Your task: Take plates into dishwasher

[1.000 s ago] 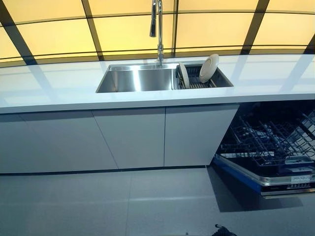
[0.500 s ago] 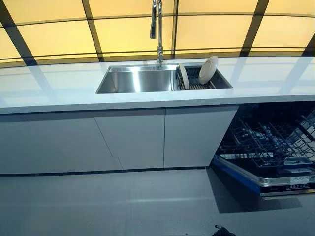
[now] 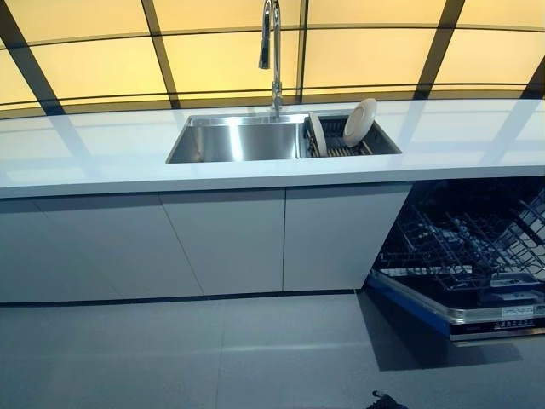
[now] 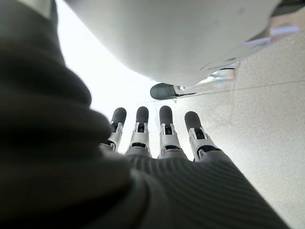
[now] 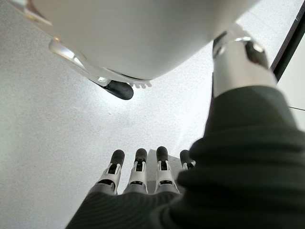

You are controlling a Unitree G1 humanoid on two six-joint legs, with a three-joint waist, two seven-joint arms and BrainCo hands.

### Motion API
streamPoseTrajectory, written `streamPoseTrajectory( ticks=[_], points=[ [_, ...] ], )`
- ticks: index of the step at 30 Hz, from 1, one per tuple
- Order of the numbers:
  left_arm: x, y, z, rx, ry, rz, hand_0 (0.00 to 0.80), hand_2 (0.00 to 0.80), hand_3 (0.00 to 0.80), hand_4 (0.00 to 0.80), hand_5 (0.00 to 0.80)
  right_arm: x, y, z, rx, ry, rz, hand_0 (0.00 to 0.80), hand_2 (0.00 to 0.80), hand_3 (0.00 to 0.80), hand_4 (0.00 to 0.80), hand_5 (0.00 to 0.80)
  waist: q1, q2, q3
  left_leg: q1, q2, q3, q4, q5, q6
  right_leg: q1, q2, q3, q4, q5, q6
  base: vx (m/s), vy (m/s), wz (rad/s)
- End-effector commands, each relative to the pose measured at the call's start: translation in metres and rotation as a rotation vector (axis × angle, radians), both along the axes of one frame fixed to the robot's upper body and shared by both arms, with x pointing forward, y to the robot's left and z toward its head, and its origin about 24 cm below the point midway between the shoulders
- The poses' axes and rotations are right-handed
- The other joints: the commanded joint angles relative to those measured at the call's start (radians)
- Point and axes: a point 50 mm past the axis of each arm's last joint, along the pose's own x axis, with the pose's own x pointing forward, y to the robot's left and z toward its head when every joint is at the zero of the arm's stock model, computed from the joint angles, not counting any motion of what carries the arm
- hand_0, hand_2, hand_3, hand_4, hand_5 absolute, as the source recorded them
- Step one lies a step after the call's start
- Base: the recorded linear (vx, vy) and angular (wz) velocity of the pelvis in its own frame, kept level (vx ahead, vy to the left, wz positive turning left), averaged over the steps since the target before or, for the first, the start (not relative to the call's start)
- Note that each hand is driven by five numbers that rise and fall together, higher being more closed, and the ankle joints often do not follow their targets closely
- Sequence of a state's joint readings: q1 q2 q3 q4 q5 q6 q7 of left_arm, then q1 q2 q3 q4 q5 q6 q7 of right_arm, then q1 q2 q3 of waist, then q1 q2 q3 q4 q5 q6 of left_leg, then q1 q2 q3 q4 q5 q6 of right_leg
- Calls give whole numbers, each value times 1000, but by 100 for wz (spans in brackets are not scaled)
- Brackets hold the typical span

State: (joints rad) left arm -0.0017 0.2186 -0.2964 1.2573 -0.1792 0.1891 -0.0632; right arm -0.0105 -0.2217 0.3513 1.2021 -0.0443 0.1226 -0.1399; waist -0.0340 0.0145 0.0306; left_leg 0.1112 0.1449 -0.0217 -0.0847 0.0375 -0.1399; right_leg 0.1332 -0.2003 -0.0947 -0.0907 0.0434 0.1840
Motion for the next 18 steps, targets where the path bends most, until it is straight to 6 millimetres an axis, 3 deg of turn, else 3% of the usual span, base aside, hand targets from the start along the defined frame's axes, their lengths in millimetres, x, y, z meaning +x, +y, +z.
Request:
streamPoseTrajectory(
  ticks=[1, 8, 11, 12, 14, 15, 17, 18],
  points=[
    [21, -17, 0, -21, -34, -25, 0, 0, 0, 0, 0, 25, 9, 4, 15, -43, 11, 0, 0, 0, 0, 0, 26, -27, 92, 32, -155, 47, 8, -61, 159, -9, 149, -12, 51, -38, -131, 0, 0, 0],
    [28, -10, 2, 16, -73, 2, 0, 0, 0, 0, 0, 36, 10, 6, 0, -69, 36, 0, 0, 0, 0, 0, 26, -39, 115, 22, -146, 18, 57, -74, 171, -38, 169, 9, 143, -83, -155, 34, -85, 2],
    [33, -5, 4, 54, -134, 134, 0, 0, 0, 0, 0, 38, 8, 7, -1, -59, 40, 0, 0, 0, 0, 0, 30, -72, 129, -18, -119, 34, 215, -128, 161, -41, 163, 8, 158, -93, -183, 80, -149, 4],
    [34, -4, 5, 66, -158, 168, 0, 0, 0, 0, 0, 37, 6, 7, 7, -45, 46, 0, 0, 0, 0, 0, 37, -88, 140, -53, -116, 39, 320, -116, 157, -40, 155, 4, 161, -89, -194, 95, -162, 2],
    [32, -4, 4, 49, -169, 213, 0, 0, 0, 0, 0, 36, 4, 7, 0, -25, 87, 0, 0, 0, 0, 0, 58, -97, 171, -201, -108, 43, 539, -22, 149, -39, 163, 14, 180, -84, -221, 125, -150, -9],
    [30, -5, 4, 28, -165, 227, 0, 0, 0, 0, 0, 33, 1, 7, -16, 5, 105, 0, 0, 0, 0, 0, 78, -80, 190, -284, -116, 53, 546, 37, 134, -19, 182, 27, 183, -93, -225, 198, -60, -18],
    [26, -7, 3, 19, -161, 232, 0, 0, 0, 0, 0, 27, -4, 6, -21, 33, 89, 0, 0, 0, 0, 0, 101, -47, 209, -305, -112, 84, 424, 89, 112, 20, 207, 35, 179, -112, -215, 348, 44, -1],
    [22, -7, 2, 23, -155, 225, 0, 0, 0, 0, 0, 23, -7, 5, -14, 47, 76, 0, 0, 0, 0, 0, 123, -14, 209, -334, -109, 94, 261, 168, 85, 63, 236, 51, 166, -128, -209, 493, 86, -14]
  ],
)
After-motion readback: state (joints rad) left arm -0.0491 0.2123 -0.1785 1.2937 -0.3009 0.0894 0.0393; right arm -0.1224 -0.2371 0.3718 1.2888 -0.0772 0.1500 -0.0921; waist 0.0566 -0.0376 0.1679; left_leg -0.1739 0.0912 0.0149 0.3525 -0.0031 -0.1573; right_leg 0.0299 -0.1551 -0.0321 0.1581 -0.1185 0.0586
